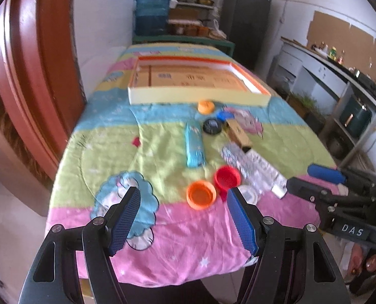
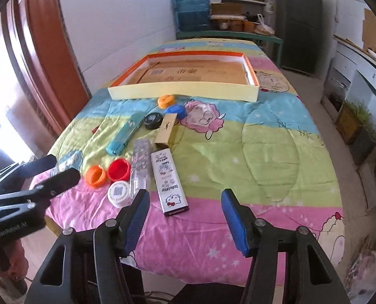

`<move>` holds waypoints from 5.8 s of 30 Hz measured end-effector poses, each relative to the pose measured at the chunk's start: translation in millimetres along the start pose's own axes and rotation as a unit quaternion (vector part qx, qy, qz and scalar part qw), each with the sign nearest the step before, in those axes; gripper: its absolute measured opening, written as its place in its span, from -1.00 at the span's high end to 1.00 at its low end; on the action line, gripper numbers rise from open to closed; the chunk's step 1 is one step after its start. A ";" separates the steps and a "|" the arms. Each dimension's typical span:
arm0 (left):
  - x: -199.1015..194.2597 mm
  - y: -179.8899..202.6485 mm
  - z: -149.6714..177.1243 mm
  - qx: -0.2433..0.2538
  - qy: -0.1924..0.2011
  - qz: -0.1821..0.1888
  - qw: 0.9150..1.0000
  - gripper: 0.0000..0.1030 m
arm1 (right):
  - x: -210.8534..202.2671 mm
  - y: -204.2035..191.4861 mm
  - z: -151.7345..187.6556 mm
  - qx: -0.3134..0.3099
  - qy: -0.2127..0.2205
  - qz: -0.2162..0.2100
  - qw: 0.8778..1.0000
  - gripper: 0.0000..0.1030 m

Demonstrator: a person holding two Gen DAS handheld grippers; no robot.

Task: Organize rigid objects
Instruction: 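Grasp the white Hello Kitty box with the right gripper while the left gripper grasps the orange cap, then carry the Hello Kitty box with the right gripper while the left carries the orange cap into the box lid, then open the right gripper over the lid while the left gripper releases the orange cap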

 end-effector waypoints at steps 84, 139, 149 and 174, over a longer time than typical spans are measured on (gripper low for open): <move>6.9 -28.9 -175.4 -0.017 0.101 -0.032 0.994 0.41 | -12.9 41.8 -145.8 0.006 0.125 -0.029 0.992 0.51; 215.5 -67.2 -214.3 -0.049 -0.031 -0.046 0.997 0.41 | 173.8 66.0 -207.8 0.036 -0.009 -0.031 0.999 0.51; 217.0 -65.8 -213.1 -0.041 -0.026 -0.054 0.997 0.41 | 175.9 62.6 -206.8 0.019 -0.009 -0.013 1.000 0.51; 200.0 -55.1 -204.1 0.006 -0.001 -0.029 1.000 0.08 | 145.2 69.7 -201.2 0.041 0.029 -0.009 0.999 0.17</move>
Point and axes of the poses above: each gripper's, at about its wrist camera, not at the fingertips, and x roughly the way its jaws point, y to its right, z to its underside, the point moved 4 cm from there along x, roughly the way its jaws point, and after that the axes turned 3 degrees about x, right-handed, at the moved point
